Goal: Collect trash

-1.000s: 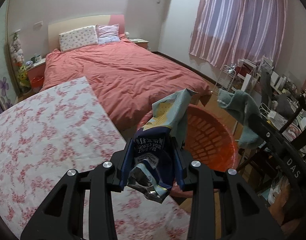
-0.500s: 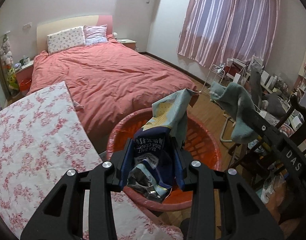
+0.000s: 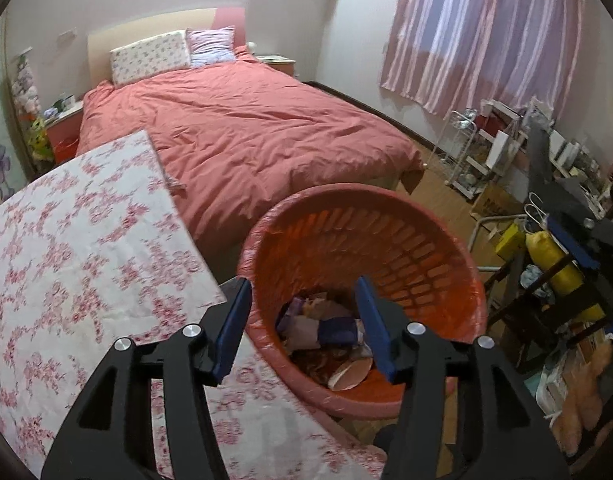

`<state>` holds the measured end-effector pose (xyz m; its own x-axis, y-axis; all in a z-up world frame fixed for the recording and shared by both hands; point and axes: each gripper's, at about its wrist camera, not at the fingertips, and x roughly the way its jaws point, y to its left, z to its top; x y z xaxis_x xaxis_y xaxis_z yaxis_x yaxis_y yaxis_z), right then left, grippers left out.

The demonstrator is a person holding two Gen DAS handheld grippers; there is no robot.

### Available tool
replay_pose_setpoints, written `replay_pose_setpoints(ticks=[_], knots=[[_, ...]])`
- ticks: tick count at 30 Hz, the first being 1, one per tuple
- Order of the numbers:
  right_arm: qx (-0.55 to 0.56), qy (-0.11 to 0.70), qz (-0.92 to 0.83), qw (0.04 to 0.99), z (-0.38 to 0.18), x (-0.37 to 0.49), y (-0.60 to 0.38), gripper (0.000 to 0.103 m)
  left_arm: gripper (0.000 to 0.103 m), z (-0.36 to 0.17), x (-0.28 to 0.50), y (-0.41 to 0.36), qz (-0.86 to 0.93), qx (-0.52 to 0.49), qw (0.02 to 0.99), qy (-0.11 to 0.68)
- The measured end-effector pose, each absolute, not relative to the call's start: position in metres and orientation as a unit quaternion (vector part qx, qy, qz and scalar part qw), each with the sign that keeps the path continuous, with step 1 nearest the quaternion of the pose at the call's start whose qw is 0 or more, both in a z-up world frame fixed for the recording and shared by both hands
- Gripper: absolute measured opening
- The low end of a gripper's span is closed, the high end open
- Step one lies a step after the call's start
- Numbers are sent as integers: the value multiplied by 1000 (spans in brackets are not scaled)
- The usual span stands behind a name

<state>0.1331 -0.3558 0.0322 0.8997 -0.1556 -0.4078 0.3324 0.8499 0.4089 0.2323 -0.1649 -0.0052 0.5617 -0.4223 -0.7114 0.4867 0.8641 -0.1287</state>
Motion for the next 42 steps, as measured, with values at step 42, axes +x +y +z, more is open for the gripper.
replay_pose_setpoints(ticks=[42], knots=[[22,213,-192,958,20,-22,-157,99,101,12,32,20,-5,12,972,235]])
